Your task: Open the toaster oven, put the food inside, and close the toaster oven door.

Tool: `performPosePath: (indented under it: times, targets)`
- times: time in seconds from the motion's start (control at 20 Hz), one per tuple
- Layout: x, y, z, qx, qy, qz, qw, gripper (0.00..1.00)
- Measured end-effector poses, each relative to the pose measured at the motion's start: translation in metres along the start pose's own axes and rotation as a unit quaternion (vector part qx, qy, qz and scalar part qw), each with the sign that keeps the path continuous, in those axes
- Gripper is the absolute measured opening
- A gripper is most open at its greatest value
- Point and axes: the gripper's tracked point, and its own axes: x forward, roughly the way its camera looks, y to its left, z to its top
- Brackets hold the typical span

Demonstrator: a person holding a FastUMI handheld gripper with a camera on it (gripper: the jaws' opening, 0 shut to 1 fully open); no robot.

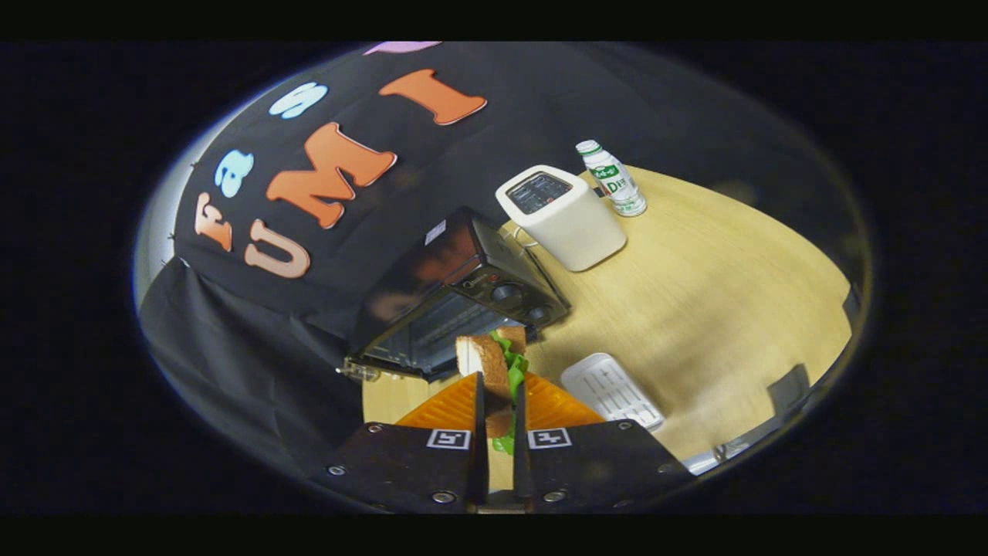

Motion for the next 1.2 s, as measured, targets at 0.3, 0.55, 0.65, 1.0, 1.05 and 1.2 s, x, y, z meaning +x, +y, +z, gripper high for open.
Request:
performPosePath:
  times: [0.3, 0.55, 0.65, 1.0, 1.05, 1.2]
  targets:
    - [0.041, 0.028, -0.022, 0.086, -0.048, 0.015, 0.995, 0.13]
    - [0.079, 0.048, -0.038, 0.148, -0.063, 0.015, 0.987, 0.13]
    - [0.098, 0.053, -0.040, 0.172, -0.072, 0.010, 0.982, 0.13]
    - [0.151, 0.058, -0.035, 0.241, -0.156, -0.016, 0.958, 0.13]
    - [0.158, 0.058, -0.033, 0.256, -0.170, -0.017, 0.952, 0.13]
    - [0.180, 0.064, -0.038, 0.279, -0.171, -0.007, 0.945, 0.13]
